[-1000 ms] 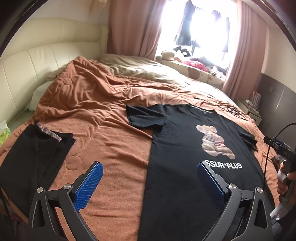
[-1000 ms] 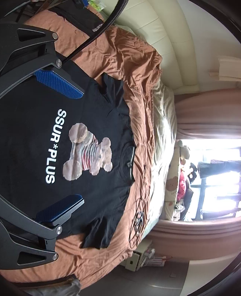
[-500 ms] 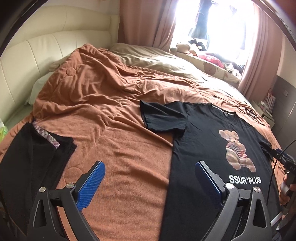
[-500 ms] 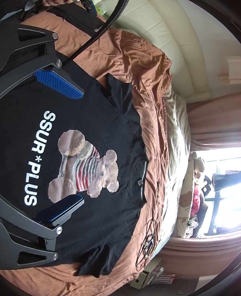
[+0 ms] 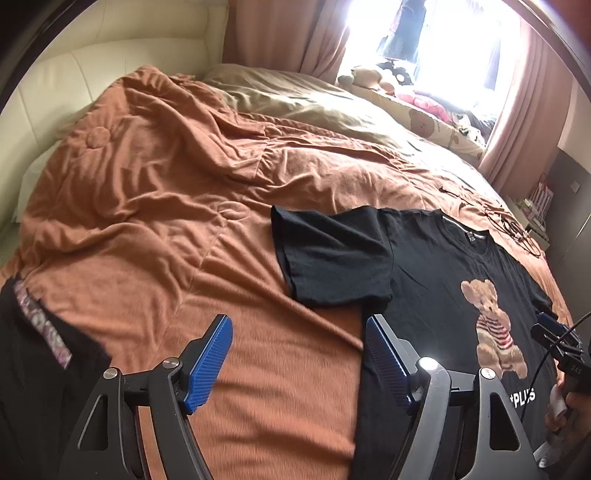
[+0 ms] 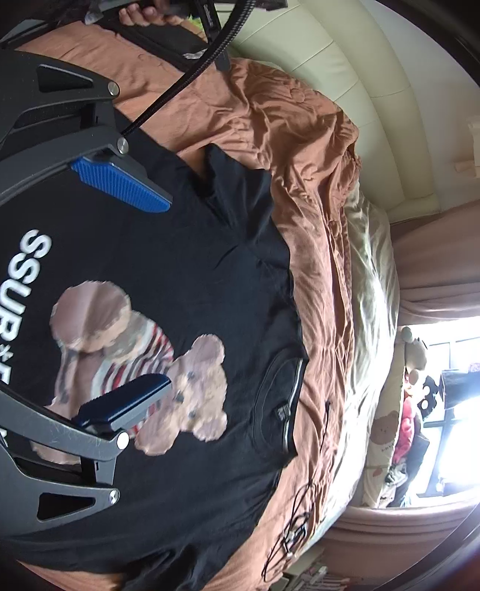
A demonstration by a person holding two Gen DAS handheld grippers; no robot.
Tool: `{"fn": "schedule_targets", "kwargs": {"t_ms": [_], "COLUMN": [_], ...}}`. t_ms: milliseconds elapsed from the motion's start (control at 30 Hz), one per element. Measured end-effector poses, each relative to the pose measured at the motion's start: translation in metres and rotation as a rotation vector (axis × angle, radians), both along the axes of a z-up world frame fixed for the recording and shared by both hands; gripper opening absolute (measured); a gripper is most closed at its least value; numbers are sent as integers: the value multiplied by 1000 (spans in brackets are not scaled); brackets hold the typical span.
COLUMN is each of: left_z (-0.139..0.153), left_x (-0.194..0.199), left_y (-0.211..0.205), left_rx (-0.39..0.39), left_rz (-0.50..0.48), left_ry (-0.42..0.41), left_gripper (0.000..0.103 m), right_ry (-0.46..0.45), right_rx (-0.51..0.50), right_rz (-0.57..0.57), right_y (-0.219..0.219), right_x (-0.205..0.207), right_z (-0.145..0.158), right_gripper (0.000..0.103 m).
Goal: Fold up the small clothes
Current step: 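Move both grippers toward the T-shirt sleeve nearest the left gripper, then grasp the sleeve edge of the black T-shirt with the left gripper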
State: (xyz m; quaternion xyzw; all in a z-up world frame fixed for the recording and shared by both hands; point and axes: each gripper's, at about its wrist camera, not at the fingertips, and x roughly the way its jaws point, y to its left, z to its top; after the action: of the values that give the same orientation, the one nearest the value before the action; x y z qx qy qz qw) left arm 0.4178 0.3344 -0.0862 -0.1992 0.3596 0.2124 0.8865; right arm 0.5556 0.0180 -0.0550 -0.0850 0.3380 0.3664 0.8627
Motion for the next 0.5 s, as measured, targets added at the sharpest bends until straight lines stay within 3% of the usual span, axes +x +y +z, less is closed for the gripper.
{"fn": "schedule_targets", "kwargs": {"t_ms": [200, 367, 500], "left_z": [-17, -43, -62], "left_x": [45, 81, 105], "left_y": [35, 61, 76], "left_rx": [-49, -111, -146], "left_rz": [-13, -26, -34], "left_ry": [18, 54, 68], "left_gripper": [65, 56, 54], "right_ry": [57, 134, 175], "right_rx": [-10, -21, -18], "right_rz": [19, 40, 51], "right_y": [37, 70, 94], "right_x": [34, 63, 80], "right_z": [-20, -43, -57], "right_gripper": [66, 44, 37]}}
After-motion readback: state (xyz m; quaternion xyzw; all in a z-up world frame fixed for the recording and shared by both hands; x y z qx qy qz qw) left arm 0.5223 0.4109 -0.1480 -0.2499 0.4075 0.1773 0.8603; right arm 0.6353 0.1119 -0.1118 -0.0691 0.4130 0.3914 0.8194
